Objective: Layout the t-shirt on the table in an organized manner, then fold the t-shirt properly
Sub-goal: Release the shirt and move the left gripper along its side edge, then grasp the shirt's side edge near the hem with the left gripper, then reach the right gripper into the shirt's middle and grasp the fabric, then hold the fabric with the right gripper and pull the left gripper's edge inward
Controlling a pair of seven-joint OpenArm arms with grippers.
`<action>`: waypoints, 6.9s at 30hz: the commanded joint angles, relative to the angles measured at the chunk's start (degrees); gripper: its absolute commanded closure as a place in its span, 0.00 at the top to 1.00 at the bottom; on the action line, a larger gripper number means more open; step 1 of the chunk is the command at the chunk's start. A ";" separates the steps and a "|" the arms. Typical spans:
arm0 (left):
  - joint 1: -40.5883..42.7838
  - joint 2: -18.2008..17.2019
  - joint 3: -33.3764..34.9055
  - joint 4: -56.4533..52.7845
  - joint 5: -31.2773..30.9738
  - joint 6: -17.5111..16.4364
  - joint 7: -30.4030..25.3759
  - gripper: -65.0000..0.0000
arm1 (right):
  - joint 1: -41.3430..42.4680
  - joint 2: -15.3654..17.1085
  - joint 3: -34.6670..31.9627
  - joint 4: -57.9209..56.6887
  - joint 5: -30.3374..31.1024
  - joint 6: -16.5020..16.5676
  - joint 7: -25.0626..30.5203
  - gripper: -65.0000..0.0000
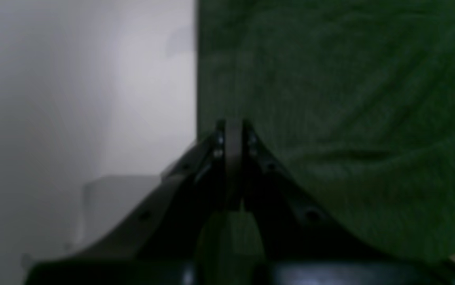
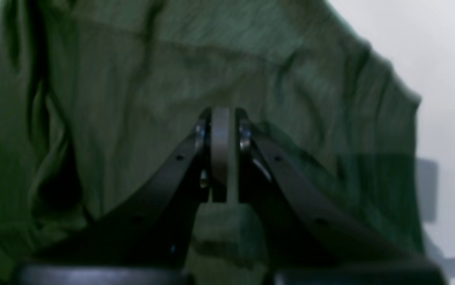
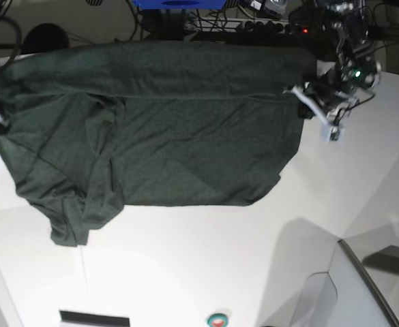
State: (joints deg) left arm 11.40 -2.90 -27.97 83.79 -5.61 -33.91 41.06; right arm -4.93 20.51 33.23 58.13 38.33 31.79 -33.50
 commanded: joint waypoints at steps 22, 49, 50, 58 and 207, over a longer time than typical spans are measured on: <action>-11.71 -0.05 -0.39 -15.70 3.10 -0.15 -6.99 0.00 | 18.77 2.39 -1.37 -25.12 -21.58 -6.16 15.61 0.05; -22.70 -2.51 0.32 -10.34 3.01 -0.15 -0.93 0.00 | 5.59 -3.94 -1.19 10.66 -21.40 -6.16 9.10 0.05; -24.37 -3.30 0.23 -12.80 3.01 -0.15 -0.93 0.00 | 5.15 -4.03 -1.19 11.45 -21.40 -6.16 9.10 0.05; -34.21 -5.59 2.95 -25.90 3.01 -0.15 -0.93 0.52 | 3.74 -4.12 -1.19 11.98 -21.40 -6.08 9.10 0.05; -16.98 0.57 14.56 -17.81 13.56 19.63 -9.54 0.00 | 9.81 -10.27 -37.23 7.15 -21.84 -5.11 -2.86 0.00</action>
State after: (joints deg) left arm -5.19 -2.44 -13.34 65.52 7.86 -14.52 31.05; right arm 4.10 9.63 -4.01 64.75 17.10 27.42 -35.99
